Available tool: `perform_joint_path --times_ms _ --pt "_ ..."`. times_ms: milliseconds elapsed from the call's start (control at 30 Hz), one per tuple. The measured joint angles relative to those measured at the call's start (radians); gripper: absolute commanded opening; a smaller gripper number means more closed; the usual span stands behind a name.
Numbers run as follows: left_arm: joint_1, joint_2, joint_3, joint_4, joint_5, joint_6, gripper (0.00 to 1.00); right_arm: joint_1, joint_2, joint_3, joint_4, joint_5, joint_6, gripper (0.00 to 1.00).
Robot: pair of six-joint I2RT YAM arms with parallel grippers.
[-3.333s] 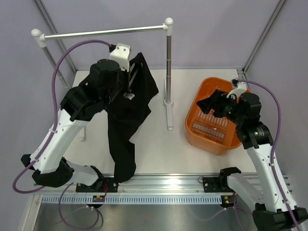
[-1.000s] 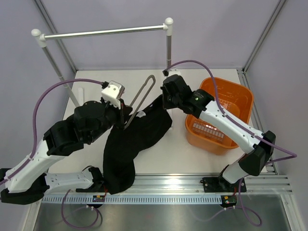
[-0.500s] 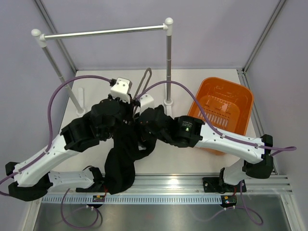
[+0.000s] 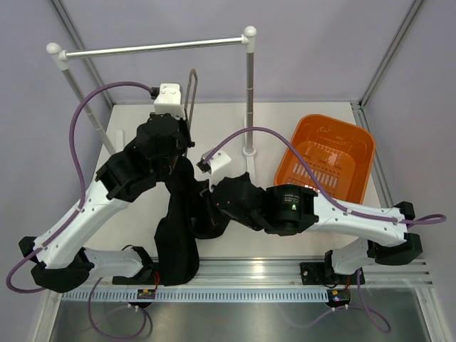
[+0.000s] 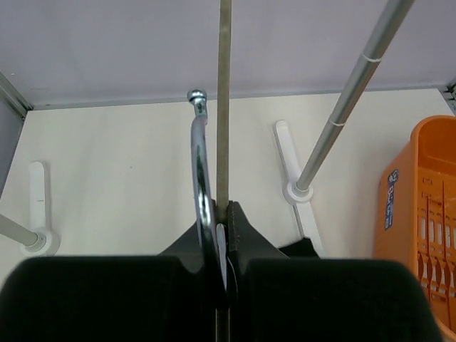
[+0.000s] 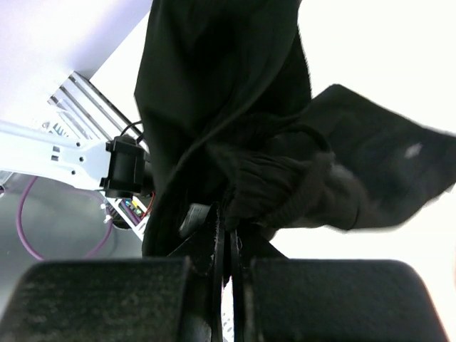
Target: Remove the shorts from the hanger
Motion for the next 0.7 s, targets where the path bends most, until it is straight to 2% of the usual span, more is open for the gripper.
perform_joint_path --times_ms 333,700 --pt "0.055 -0.008 0.031 0.054 0.013 0.019 0.0 0.047 -0.027 0.0 -0.014 0.029 0.002 0.0" --pt "0.086 -0.105 0.01 0.22 -0.053 0.151 0.0 0.132 -0.091 0.018 -0.154 0.131 0.06 0.0"
